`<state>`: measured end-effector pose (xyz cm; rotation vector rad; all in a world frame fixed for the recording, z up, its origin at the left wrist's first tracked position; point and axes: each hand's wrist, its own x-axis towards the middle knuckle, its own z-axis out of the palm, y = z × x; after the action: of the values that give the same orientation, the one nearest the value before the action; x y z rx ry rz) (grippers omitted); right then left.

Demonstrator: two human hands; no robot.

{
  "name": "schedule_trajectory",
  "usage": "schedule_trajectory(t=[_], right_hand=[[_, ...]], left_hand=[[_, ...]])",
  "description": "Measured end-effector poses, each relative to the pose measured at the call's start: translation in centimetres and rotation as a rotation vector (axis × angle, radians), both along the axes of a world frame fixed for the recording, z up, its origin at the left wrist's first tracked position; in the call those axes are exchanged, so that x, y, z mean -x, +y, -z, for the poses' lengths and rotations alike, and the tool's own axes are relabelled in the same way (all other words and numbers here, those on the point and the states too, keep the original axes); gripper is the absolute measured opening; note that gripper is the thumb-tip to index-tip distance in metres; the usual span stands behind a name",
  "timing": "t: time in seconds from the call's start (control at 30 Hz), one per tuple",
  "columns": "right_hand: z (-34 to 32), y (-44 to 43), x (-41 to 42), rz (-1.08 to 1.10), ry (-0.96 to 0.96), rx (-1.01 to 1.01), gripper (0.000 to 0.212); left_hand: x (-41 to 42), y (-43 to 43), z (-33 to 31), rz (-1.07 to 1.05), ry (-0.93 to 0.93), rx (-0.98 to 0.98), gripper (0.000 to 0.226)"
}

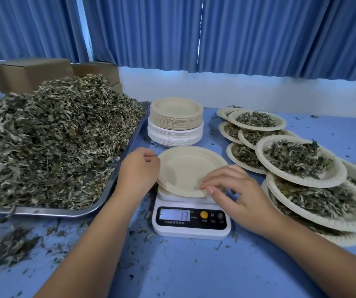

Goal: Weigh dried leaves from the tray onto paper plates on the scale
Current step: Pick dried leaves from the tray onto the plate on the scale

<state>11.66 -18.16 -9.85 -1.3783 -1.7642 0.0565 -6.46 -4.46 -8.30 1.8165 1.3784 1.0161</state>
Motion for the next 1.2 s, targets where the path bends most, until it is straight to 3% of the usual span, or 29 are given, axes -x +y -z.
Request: schedule_trajectory(t=[0.3,0.53,0.7,1.0,1.2], right_hand=[[0.32,0.31,-0.31,0.117,0.11,-0.04,0.023],[0.34,0.22,0.06,0.104,0.121,-0.057,0.023],[0.05,0.19,-0.33,0.215,0.137,-0.112,0.028],[0.41,0.71,-0.66,0.339,0.319,0.002,0.02],[0.23,0.59,-0.44,0.389,0.268,-0.035,0.022]], left_hand=[[-0.11,0.02,0.1,0.003,0.032,-0.022,0.013],[-0.02,-0.13,-0.09,-0.032,-0.003,-0.013,0.021],[0.0,0.01,-0.17,-0.057,-0.029,-0.013,0.029],[0.05,-0.08,-0.19,-0.042,-0.037,-0.008,0.022],[0.03,-0.23,-0.19,-0.04,-0.036,-0.014,0.017]])
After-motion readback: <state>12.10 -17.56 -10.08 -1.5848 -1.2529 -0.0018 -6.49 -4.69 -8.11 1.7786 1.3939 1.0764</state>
